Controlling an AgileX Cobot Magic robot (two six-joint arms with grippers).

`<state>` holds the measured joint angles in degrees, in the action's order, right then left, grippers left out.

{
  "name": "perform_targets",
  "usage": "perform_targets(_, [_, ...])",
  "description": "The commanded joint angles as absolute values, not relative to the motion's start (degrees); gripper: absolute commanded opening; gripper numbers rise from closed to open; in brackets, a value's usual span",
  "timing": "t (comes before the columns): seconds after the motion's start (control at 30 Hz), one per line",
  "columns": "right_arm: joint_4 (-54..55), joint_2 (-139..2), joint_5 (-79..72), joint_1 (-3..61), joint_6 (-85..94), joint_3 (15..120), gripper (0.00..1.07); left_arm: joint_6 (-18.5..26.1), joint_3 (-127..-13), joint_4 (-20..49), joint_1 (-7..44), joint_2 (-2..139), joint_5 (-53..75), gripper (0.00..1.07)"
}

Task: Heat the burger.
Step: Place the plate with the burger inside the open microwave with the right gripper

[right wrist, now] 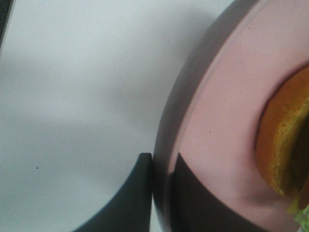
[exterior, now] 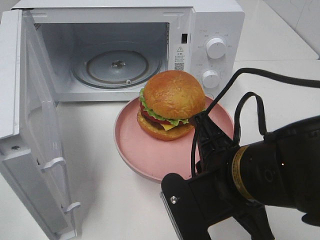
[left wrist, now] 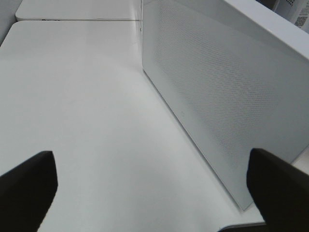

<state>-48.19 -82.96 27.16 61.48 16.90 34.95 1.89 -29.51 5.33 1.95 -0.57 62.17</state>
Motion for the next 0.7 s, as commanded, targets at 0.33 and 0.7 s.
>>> perform_targets(0.33, [-38.0, -82.7, 24.4, 56.7, 36.5, 35.5, 0.00, 1.5, -29.6, 5.6, 2.4, -1.3, 61.3, 1.00])
perform_targets(0.7, [-32.1, -82.7, 22.9, 53.5, 44.1, 37.6, 0.00, 1.5, -29.6, 5.6, 2.4, -1.3, 61.3, 1.00])
